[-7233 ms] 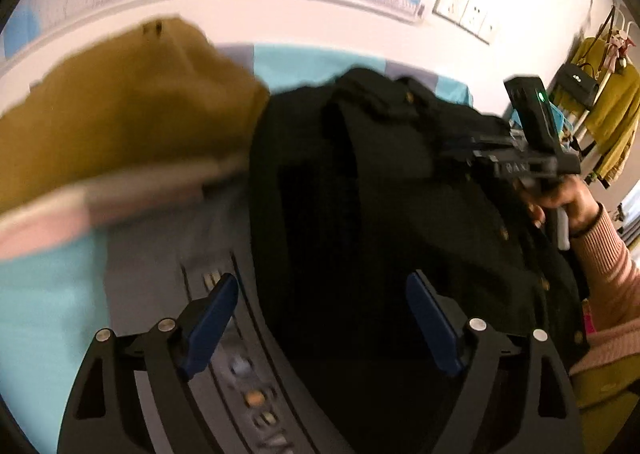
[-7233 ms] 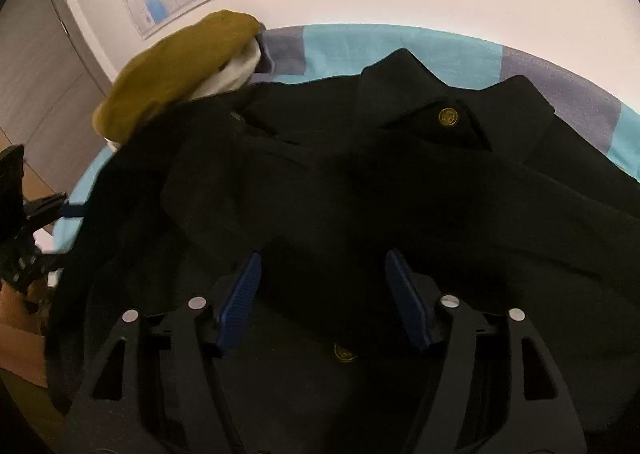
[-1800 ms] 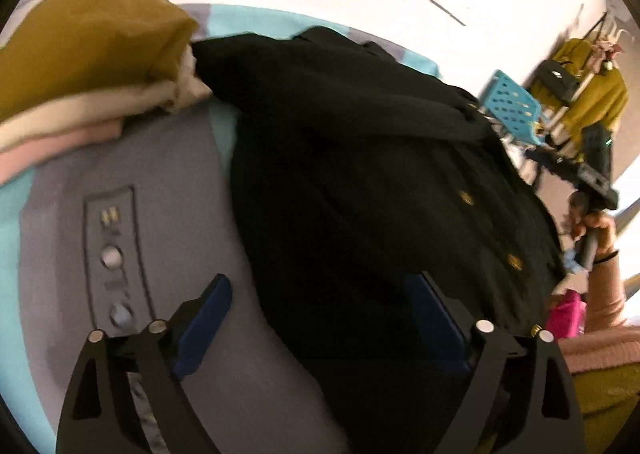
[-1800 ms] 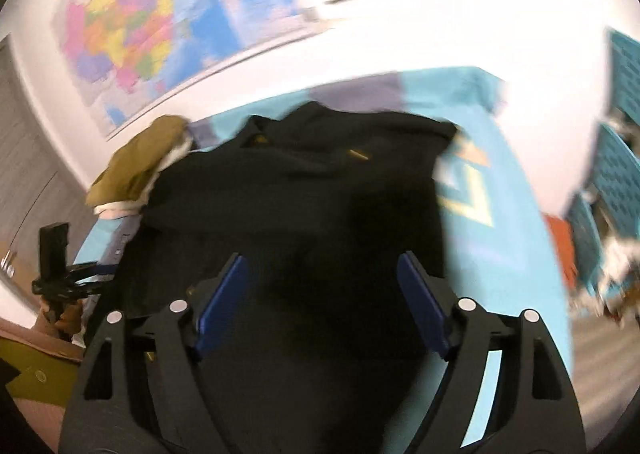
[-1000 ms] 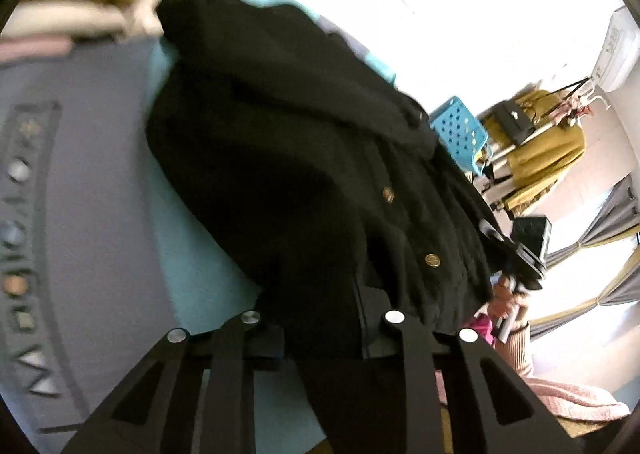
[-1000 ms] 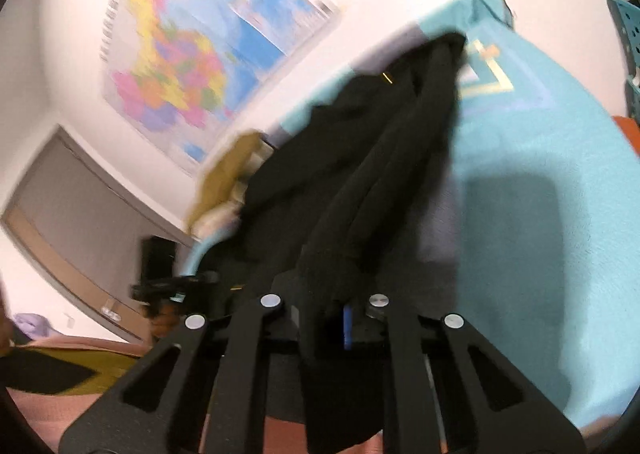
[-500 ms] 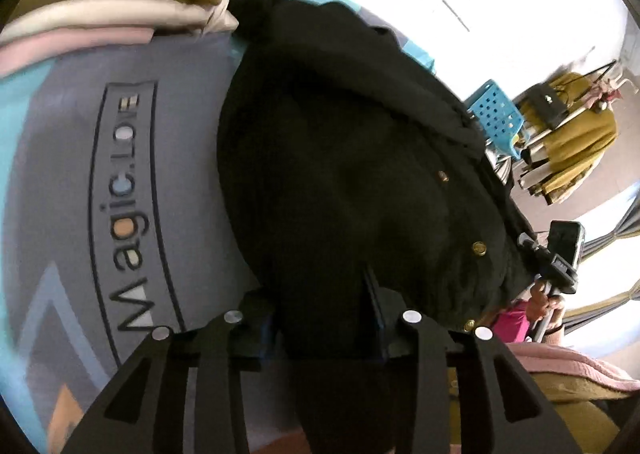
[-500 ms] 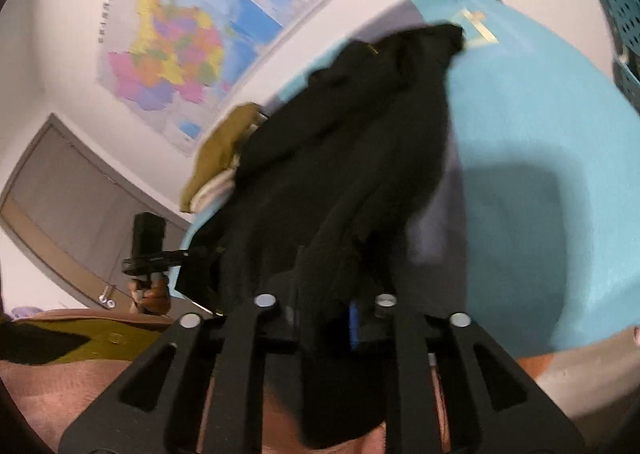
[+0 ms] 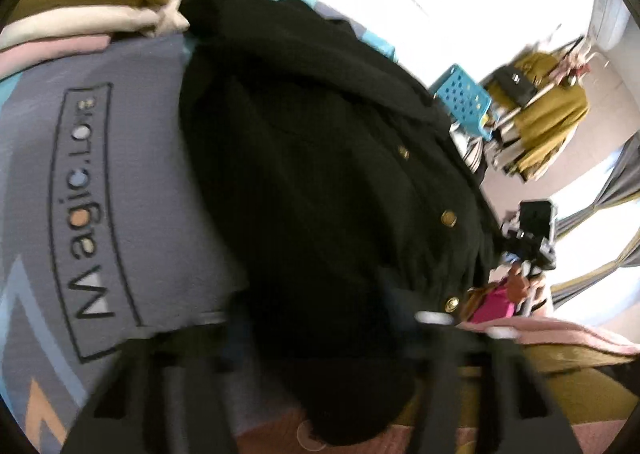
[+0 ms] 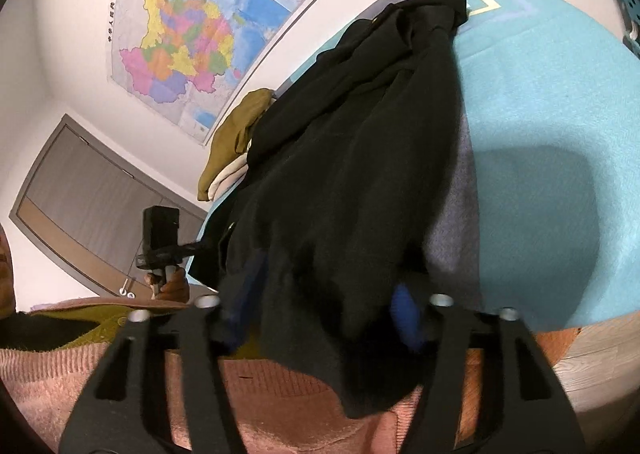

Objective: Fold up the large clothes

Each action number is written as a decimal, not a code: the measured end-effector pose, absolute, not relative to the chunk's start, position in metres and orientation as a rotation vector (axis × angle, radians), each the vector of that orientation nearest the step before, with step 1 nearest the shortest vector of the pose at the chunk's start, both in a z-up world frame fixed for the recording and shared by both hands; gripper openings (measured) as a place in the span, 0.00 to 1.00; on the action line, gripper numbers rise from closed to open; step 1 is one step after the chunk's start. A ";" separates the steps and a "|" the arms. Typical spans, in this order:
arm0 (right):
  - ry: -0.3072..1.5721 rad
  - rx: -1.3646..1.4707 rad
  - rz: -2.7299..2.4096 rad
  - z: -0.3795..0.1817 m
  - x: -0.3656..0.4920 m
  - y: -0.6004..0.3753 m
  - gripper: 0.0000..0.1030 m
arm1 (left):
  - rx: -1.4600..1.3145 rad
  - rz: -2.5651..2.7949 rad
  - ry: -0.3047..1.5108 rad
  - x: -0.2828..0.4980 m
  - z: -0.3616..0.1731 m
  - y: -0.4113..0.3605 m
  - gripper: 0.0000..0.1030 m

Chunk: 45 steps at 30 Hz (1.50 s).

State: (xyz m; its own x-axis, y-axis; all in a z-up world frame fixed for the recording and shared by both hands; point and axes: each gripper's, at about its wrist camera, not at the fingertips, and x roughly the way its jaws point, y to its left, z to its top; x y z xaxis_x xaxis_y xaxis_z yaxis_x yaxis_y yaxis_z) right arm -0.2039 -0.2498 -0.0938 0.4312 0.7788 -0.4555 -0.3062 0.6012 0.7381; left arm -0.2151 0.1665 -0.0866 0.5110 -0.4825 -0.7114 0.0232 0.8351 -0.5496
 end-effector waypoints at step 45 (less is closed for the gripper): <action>0.514 0.768 0.731 0.048 -0.060 -0.268 0.08 | -0.649 -0.333 0.837 -0.081 0.037 0.233 0.22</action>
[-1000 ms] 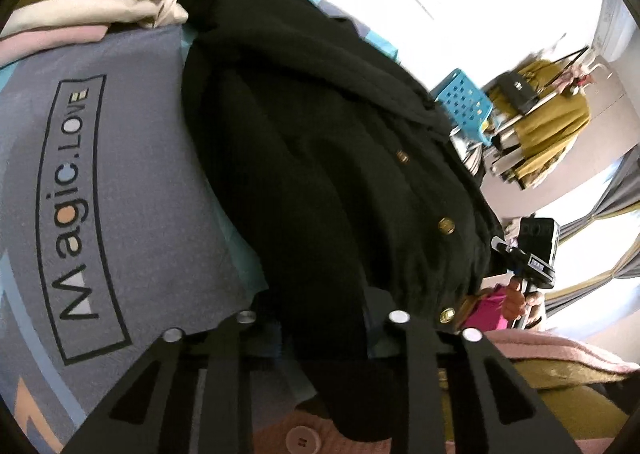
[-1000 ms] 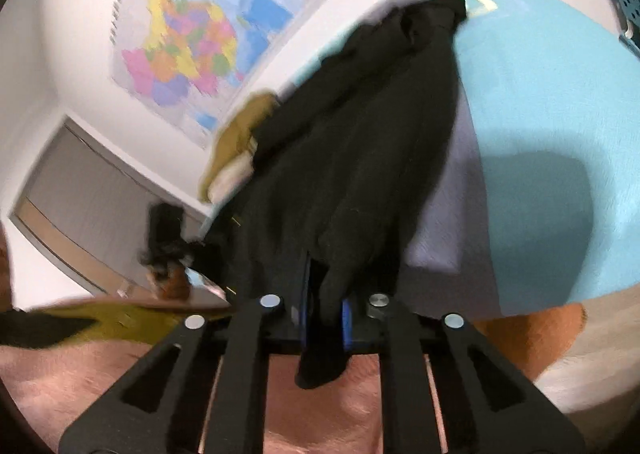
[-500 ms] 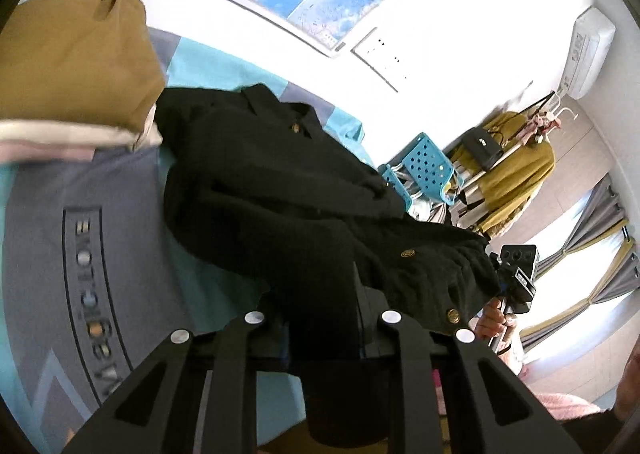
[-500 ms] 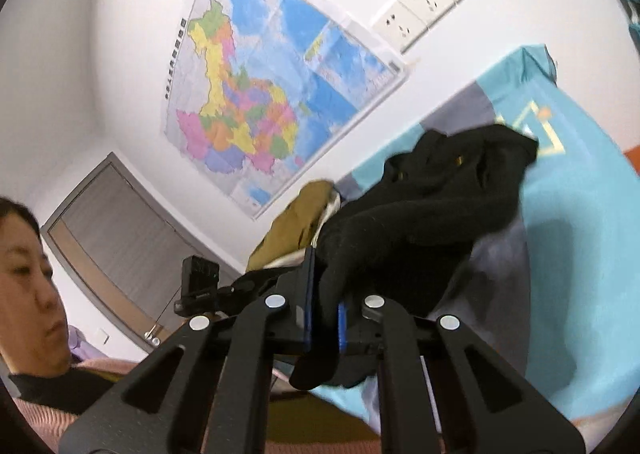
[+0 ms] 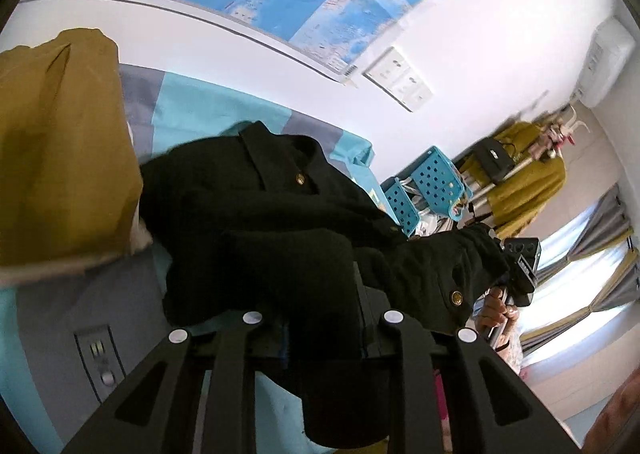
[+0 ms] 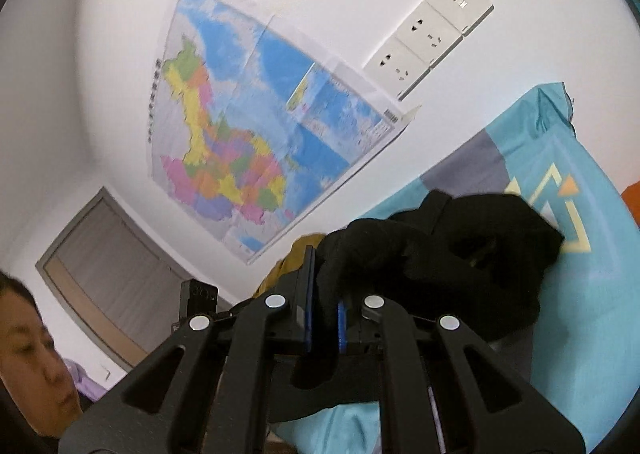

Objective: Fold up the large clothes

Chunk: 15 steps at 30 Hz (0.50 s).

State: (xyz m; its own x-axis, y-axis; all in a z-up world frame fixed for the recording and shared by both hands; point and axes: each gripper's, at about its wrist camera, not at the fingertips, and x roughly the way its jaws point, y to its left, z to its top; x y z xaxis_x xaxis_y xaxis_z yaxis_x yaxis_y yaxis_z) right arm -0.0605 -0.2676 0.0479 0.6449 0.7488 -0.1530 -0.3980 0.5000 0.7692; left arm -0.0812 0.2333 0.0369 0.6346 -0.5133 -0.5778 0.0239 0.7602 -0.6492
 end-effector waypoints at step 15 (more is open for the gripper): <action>0.822 0.917 0.404 -0.049 0.114 -0.283 0.09 | -0.782 -0.210 1.089 0.074 -0.013 0.285 0.35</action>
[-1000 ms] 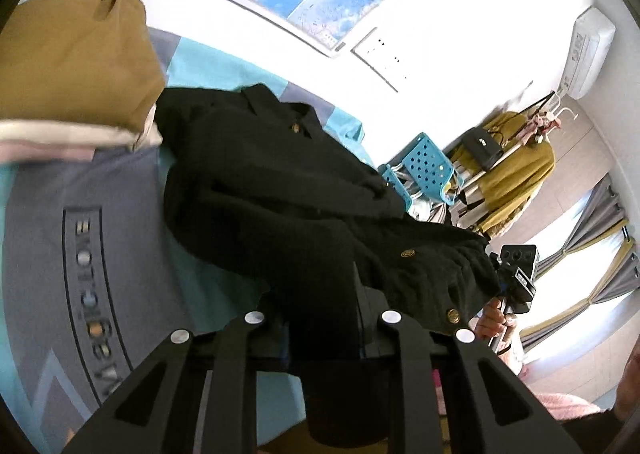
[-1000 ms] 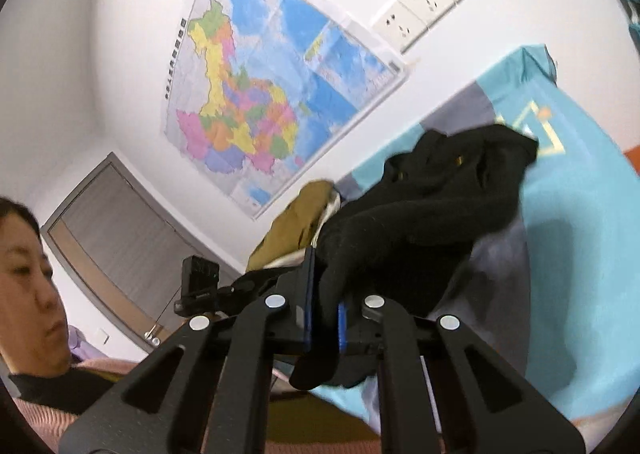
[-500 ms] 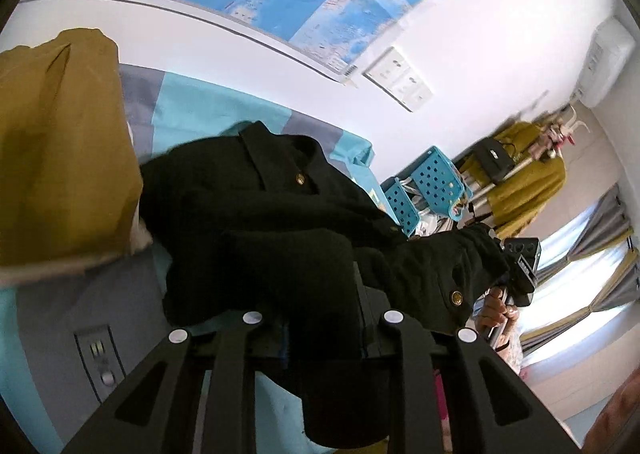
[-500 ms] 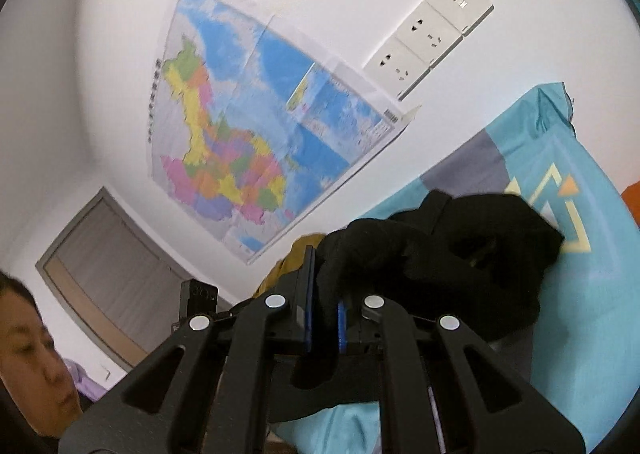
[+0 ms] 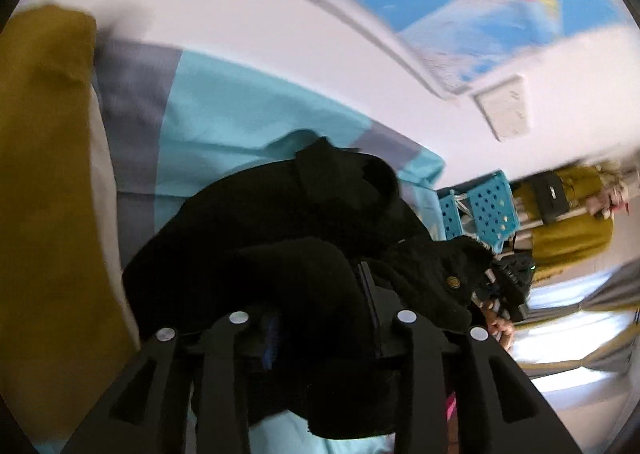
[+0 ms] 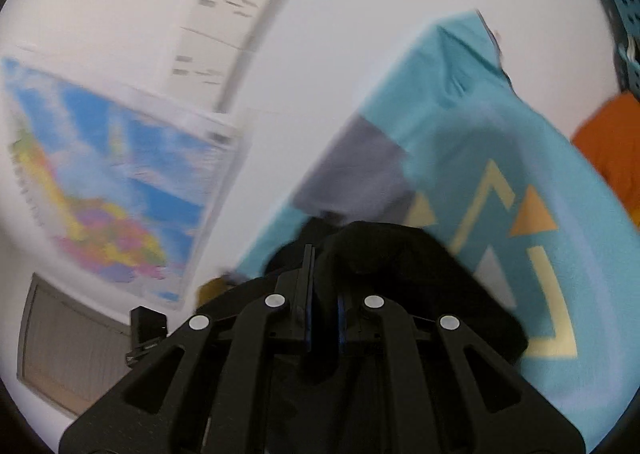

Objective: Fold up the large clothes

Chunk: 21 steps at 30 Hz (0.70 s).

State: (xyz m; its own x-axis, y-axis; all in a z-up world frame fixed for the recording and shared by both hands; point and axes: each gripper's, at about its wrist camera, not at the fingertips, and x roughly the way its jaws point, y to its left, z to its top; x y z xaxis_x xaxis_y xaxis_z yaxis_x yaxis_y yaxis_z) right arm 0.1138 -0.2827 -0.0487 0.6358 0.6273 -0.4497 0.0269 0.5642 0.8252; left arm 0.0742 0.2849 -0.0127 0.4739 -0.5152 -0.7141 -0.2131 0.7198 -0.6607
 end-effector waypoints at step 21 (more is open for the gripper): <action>0.821 0.039 0.690 -0.003 0.050 -0.116 0.76 | -0.610 -0.263 0.904 0.009 0.000 0.280 0.73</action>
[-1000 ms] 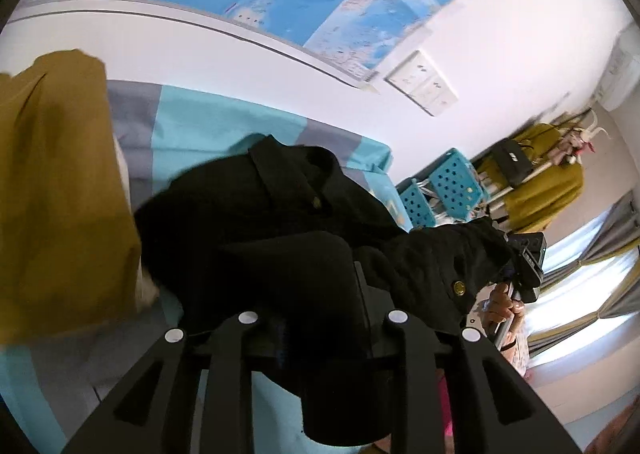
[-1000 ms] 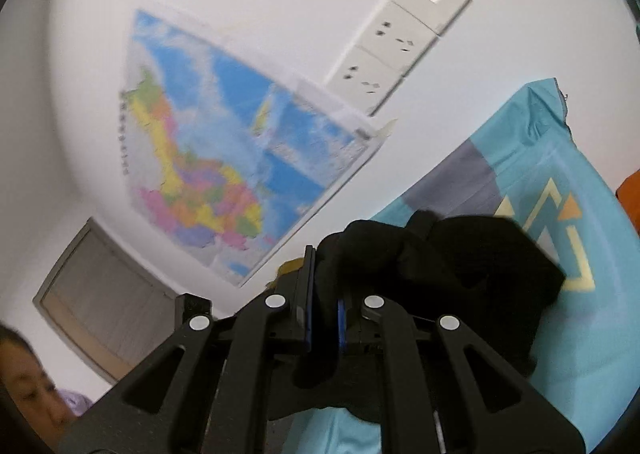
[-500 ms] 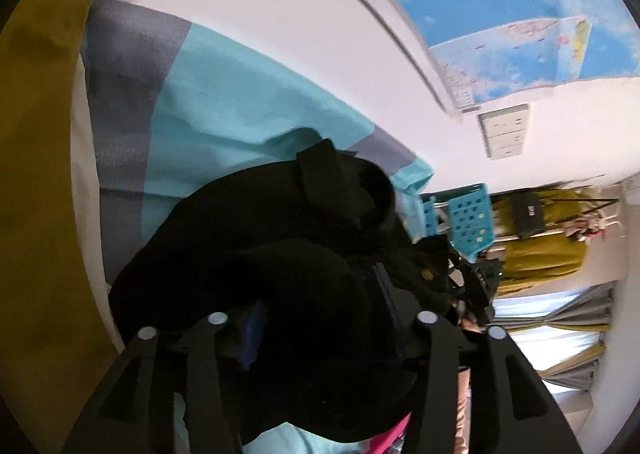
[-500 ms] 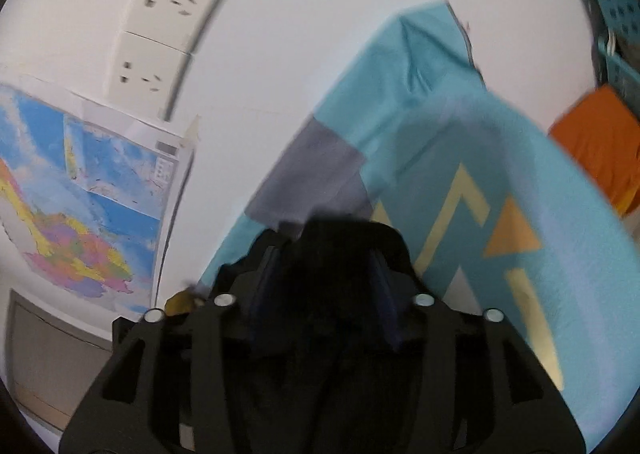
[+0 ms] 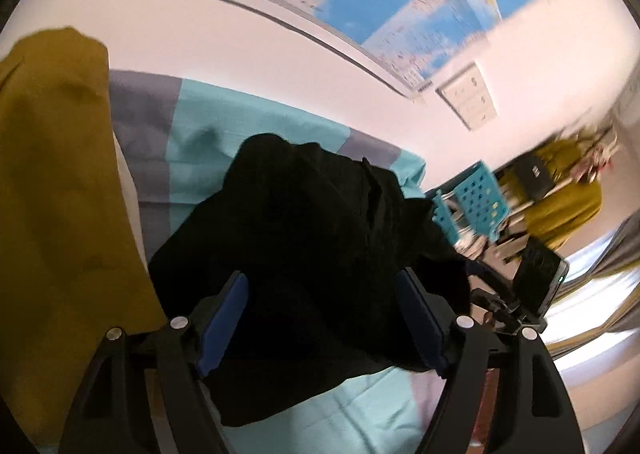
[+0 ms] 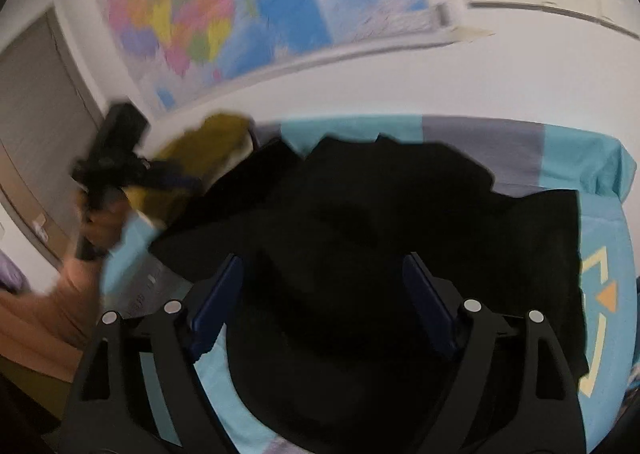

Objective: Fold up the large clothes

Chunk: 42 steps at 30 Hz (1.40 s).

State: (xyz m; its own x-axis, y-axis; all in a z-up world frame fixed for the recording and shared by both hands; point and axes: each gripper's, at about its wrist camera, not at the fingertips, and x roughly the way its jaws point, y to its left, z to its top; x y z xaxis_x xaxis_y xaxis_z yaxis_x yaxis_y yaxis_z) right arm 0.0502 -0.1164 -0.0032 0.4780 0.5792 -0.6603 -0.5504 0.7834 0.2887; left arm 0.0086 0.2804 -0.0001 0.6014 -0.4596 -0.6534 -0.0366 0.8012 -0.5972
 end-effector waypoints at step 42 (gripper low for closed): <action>0.828 0.104 0.301 -0.027 0.047 -0.226 0.06 | -0.058 -0.063 0.946 0.017 -0.058 0.191 0.09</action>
